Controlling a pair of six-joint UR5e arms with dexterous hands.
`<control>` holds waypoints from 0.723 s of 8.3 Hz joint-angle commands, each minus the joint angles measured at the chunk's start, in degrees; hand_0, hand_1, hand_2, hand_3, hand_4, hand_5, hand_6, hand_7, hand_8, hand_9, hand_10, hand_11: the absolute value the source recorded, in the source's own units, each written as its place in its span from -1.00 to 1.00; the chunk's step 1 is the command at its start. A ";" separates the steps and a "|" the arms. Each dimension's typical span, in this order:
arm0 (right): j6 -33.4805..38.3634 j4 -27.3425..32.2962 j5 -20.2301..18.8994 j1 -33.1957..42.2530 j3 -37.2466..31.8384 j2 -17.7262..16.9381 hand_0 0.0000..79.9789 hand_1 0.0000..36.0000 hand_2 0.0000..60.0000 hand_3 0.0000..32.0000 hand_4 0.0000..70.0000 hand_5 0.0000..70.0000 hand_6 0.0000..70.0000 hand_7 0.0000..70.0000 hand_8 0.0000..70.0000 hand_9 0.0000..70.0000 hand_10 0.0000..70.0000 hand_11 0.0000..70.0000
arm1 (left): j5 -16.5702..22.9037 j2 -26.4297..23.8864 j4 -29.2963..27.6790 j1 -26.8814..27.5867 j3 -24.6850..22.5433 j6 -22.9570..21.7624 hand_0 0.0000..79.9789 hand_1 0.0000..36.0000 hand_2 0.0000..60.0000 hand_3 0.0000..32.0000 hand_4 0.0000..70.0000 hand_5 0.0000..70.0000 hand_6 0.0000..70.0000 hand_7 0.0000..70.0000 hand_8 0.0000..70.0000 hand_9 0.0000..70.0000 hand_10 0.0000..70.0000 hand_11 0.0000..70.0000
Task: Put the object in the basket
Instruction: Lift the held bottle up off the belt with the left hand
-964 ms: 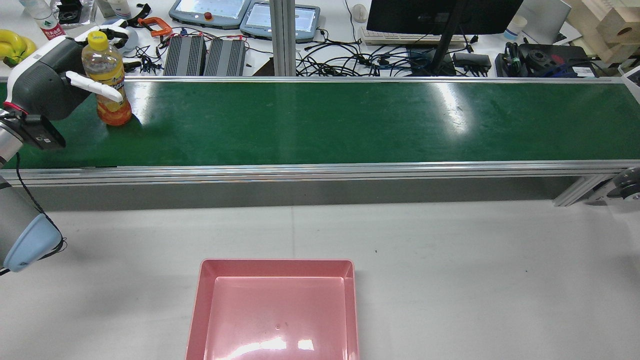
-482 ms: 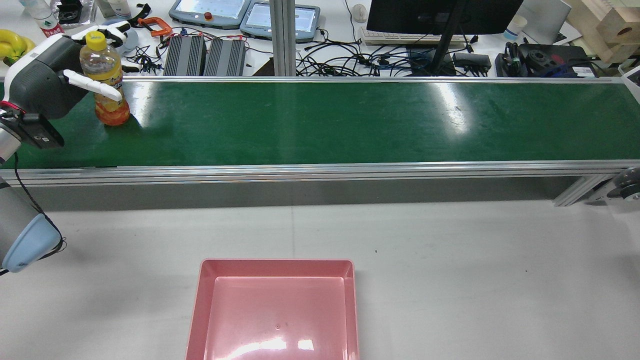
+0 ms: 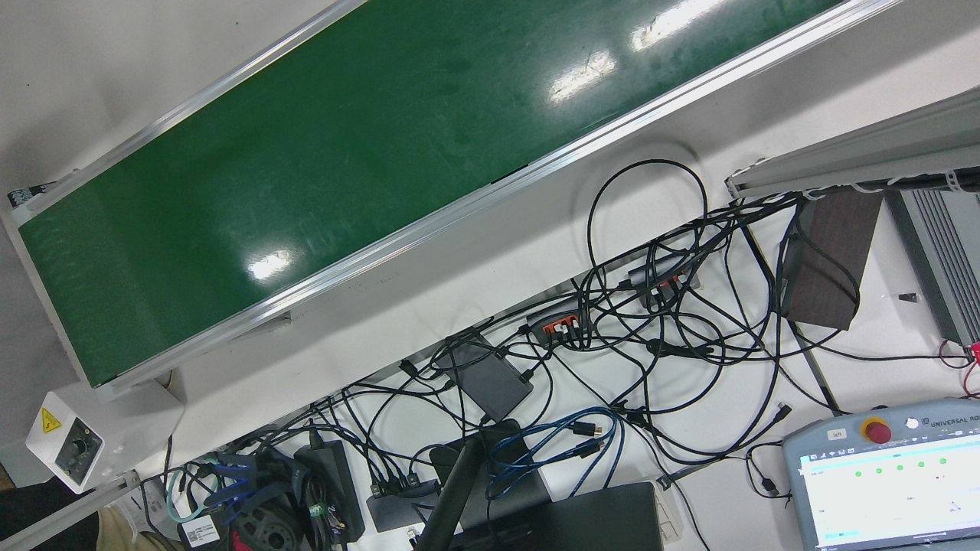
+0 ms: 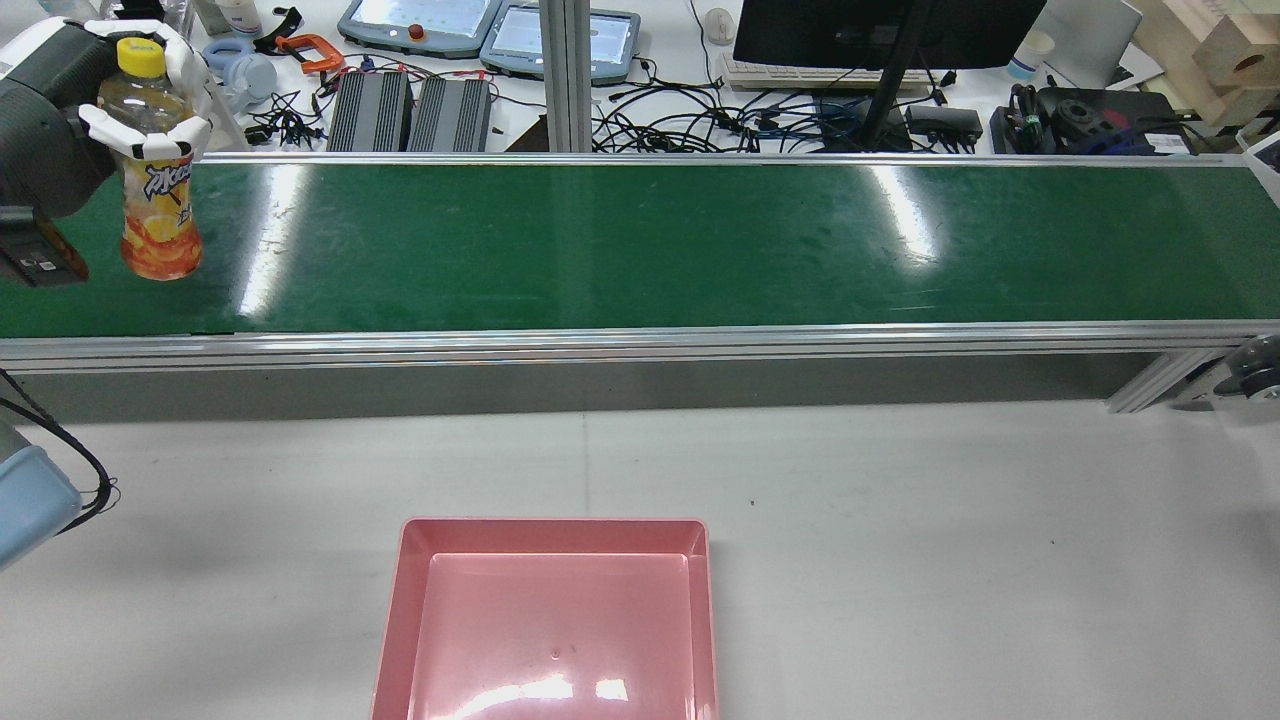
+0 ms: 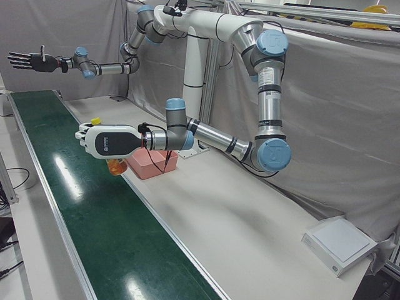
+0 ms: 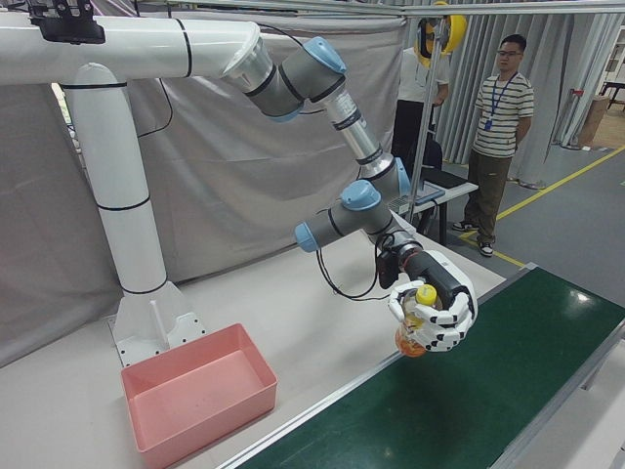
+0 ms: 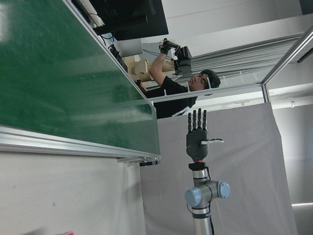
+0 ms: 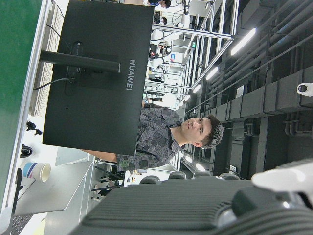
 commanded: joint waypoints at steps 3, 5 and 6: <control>0.02 0.00 0.00 0.00 0.00 0.00 -1.00 -1.00 -1.00 -1.00 -1.00 -1.00 -1.00 -1.00 -1.00 -1.00 -1.00 -1.00 | 5.36 0.04 6.60 10.40 -16.43 6.51 0.62 0.49 1.00 -1.00 1.00 1.00 1.00 1.00 1.00 1.00 1.00 1.00; 0.02 0.00 0.00 0.00 0.00 0.00 -1.00 -1.00 -1.00 -1.00 -1.00 -1.00 -1.00 -1.00 -1.00 -1.00 -1.00 -1.00 | 4.83 0.04 7.58 19.01 -19.09 11.17 0.63 0.45 1.00 -1.00 1.00 1.00 1.00 1.00 1.00 1.00 1.00 1.00; 0.02 0.00 0.00 0.00 0.00 0.00 -1.00 -1.00 -1.00 -1.00 -1.00 -1.00 -1.00 -1.00 -1.00 -1.00 -1.00 -1.00 | 3.44 0.04 6.97 23.49 -19.19 13.55 0.63 0.45 1.00 -1.00 1.00 1.00 1.00 1.00 1.00 1.00 1.00 1.00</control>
